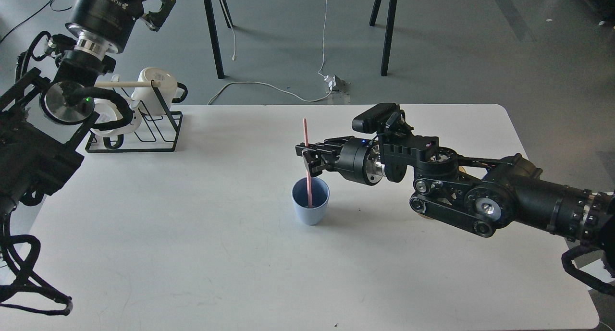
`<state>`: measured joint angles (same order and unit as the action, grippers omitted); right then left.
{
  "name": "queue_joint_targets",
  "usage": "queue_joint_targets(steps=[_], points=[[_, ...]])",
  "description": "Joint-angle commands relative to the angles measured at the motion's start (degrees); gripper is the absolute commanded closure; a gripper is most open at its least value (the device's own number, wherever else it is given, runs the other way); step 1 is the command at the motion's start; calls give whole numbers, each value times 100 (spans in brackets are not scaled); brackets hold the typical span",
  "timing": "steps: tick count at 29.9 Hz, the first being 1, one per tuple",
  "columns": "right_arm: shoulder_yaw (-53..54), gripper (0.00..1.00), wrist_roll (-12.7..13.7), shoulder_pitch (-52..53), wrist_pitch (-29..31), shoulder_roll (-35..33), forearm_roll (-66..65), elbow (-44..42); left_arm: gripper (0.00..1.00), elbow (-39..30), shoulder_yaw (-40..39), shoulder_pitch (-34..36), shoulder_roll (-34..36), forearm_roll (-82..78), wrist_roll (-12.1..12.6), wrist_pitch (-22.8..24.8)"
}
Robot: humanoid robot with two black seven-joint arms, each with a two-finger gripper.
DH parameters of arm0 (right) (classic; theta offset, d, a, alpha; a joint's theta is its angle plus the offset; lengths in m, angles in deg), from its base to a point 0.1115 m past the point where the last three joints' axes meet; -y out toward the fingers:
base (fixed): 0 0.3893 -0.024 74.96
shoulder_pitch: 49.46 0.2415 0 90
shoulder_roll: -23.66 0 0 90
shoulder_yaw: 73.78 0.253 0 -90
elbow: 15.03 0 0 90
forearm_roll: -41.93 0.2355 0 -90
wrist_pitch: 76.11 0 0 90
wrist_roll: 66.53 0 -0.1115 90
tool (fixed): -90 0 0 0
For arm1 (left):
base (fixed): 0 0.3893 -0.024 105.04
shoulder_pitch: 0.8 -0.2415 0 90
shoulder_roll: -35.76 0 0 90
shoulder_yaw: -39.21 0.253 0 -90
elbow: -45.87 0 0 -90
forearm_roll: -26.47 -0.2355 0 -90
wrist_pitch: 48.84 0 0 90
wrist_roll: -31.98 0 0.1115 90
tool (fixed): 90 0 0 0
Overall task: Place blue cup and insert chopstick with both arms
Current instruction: 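Release the straw and raise the right gripper away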
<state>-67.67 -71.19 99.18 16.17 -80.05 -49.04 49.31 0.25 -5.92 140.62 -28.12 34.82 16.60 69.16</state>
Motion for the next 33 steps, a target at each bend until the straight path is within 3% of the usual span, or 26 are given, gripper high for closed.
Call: queue_joint_targets(steps=[1, 5, 8, 10, 11, 12, 13, 16, 20, 26, 33], points=[[-4, 74, 9, 7, 1, 0, 9, 26, 1, 1, 4, 8, -2, 0, 0, 0], [4, 68, 26, 15, 10, -35, 17, 70, 1, 1, 4, 8, -2, -8, 0, 0], [153, 53, 0, 86, 1, -62, 52, 140, 1, -8, -5, 17, -2, -8, 0, 0], [608, 38, -9, 103, 9, -105, 61, 228, 1, -8, -5, 35, 7, 0, 0, 0], [863, 26, -9, 95, 27, -149, 61, 229, 1, -8, -5, 43, 15, 0, 0, 0], [1109, 8, -9, 77, 45, -193, 61, 220, 1, -8, -5, 43, 24, -8, 0, 0], [1294, 1, -9, 68, 53, -220, 70, 228, 1, -8, 4, 43, 68, -8, 0, 0], [1778, 1, -17, 33, 36, -421, 376, 237, 1, -8, 21, 43, 112, -8, 0, 0], [2394, 0, -61, 24, 141, -773, 2033, 211, 1, 71, 56, 35, 121, -35, 0, 0], [2588, 0, -474, 24, 458, -1581, 4655, 176, 1, 326, 74, -9, 68, -43, 27, 0], [3203, 0, -483, -28, 931, -1837, 7063, -438, 1, 493, 83, -9, -72, -43, 27, 0]])
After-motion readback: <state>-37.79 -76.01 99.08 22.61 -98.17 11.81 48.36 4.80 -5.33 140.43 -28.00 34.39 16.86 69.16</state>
